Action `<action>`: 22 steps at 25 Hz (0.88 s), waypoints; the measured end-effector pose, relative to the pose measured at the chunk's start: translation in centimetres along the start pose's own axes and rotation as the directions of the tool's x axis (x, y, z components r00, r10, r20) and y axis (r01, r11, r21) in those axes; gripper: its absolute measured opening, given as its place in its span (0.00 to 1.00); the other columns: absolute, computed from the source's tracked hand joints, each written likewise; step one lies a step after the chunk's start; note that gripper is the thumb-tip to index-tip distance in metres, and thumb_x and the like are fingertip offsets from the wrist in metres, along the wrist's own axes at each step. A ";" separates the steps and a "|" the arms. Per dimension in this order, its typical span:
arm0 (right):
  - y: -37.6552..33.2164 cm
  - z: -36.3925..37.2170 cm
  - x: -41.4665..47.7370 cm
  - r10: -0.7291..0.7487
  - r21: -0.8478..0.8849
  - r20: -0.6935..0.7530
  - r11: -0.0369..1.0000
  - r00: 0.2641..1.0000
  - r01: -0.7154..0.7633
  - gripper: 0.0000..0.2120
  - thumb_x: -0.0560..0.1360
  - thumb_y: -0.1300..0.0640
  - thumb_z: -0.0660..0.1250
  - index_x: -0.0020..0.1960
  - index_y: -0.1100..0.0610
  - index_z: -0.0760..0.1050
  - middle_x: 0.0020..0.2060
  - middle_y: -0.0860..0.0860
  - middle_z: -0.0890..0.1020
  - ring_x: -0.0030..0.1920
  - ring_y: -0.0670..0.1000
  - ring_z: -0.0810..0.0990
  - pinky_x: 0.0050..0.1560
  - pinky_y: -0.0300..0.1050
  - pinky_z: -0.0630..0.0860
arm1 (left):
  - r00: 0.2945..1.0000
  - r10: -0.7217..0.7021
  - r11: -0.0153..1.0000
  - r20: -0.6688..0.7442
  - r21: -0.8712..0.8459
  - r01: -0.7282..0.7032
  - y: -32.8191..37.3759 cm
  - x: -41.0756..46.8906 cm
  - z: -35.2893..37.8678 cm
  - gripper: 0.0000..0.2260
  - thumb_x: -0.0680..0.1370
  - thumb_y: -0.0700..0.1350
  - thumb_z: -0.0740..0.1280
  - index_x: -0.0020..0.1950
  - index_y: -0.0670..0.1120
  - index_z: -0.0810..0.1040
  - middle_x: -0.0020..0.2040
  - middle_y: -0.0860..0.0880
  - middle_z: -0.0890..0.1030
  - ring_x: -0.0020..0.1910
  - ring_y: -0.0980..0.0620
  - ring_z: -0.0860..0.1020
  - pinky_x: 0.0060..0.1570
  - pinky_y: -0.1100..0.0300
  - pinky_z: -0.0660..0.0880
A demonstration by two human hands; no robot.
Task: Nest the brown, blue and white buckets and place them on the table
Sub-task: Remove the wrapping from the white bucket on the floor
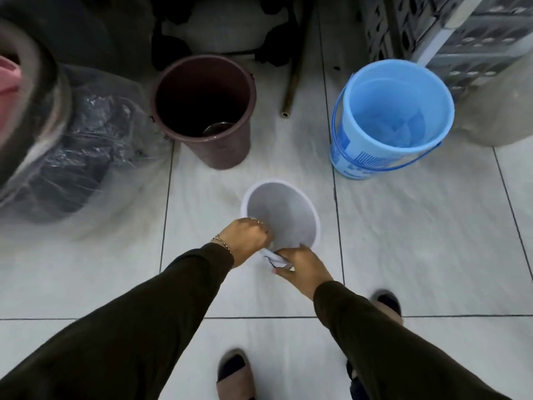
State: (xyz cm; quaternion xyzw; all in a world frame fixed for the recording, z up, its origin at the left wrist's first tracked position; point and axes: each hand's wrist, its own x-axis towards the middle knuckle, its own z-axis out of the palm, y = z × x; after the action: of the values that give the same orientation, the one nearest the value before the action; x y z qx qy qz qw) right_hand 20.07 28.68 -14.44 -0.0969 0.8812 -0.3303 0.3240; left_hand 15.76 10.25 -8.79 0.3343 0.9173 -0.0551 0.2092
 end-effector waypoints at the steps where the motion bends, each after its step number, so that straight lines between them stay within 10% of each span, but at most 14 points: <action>1: 0.6 -0.7 -0.5 -0.047 -0.101 -0.025 0.994 0.999 0.044 0.08 0.73 0.50 0.73 0.51 0.50 0.83 0.46 0.49 0.87 0.48 0.54 0.81 0.54 0.50 0.80 | 0.999 0.004 0.999 -0.037 -0.047 -0.006 0.4 0.0 -0.1 0.13 0.74 0.32 0.65 0.54 0.46 0.80 0.51 0.46 0.83 0.53 0.42 0.82 0.49 0.53 0.78; 5: 3.7 -1.6 -1.8 -0.015 -0.678 0.067 0.733 0.998 0.057 0.08 0.64 0.49 0.79 0.42 0.49 0.85 0.33 0.49 0.87 0.37 0.54 0.85 0.49 0.46 0.82 | 0.984 -0.059 0.992 0.167 -0.104 0.078 4.5 1.5 1.9 0.14 0.78 0.33 0.61 0.60 0.44 0.79 0.56 0.43 0.82 0.58 0.41 0.80 0.55 0.50 0.77; 8: 5.8 -0.3 -3.2 -0.006 -0.800 0.097 0.594 0.995 0.082 0.10 0.54 0.56 0.83 0.29 0.52 0.83 0.21 0.50 0.81 0.29 0.55 0.83 0.57 0.51 0.82 | 0.959 -0.068 0.987 0.275 -0.123 0.105 8.0 1.5 4.7 0.15 0.78 0.31 0.60 0.61 0.41 0.78 0.57 0.41 0.81 0.58 0.39 0.79 0.57 0.49 0.77; 11: 7.1 -0.2 -4.5 0.021 -0.828 0.119 0.554 0.993 0.087 0.11 0.60 0.56 0.83 0.40 0.56 0.86 0.34 0.54 0.87 0.46 0.60 0.87 0.70 0.61 0.72 | 0.953 -0.080 0.988 0.292 -0.106 0.115 10.2 1.2 6.3 0.17 0.78 0.31 0.59 0.67 0.39 0.73 0.63 0.37 0.78 0.65 0.36 0.74 0.70 0.46 0.65; 14: 8.1 -1.8 -5.4 0.046 -0.804 0.108 0.592 0.993 0.061 0.23 0.77 0.59 0.66 0.73 0.59 0.71 0.70 0.59 0.77 0.75 0.63 0.67 0.78 0.65 0.57 | 0.923 -0.121 0.987 0.366 -0.054 0.151 9.8 0.5 4.7 0.23 0.81 0.35 0.58 0.77 0.41 0.62 0.76 0.35 0.64 0.77 0.35 0.59 0.78 0.44 0.49; 18: 8.7 -7.7 -6.4 0.004 -0.673 -0.003 0.740 1.000 -0.005 0.28 0.76 0.50 0.68 0.75 0.54 0.70 0.74 0.53 0.73 0.76 0.57 0.68 0.75 0.57 0.65 | 0.914 -0.175 0.980 0.367 -0.028 0.199 8.8 0.9 -0.2 0.30 0.80 0.37 0.60 0.80 0.43 0.53 0.80 0.38 0.54 0.80 0.38 0.50 0.79 0.46 0.46; 22: 9.1 -16.7 -5.2 0.456 -0.089 -0.306 0.860 0.836 -0.502 0.28 0.82 0.46 0.56 0.79 0.57 0.60 0.78 0.55 0.65 0.77 0.56 0.65 0.75 0.52 0.65 | 0.909 -0.252 0.958 0.333 -0.048 0.283 7.6 5.4 -5.2 0.30 0.80 0.40 0.61 0.80 0.43 0.53 0.78 0.39 0.60 0.79 0.37 0.54 0.78 0.46 0.49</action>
State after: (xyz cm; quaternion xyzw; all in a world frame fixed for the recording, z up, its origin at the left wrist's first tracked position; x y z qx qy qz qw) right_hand 13.91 46.33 -8.15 0.1473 0.9377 -0.1741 0.2623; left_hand 15.08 20.54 -5.99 0.1815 0.9092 -0.0936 0.3628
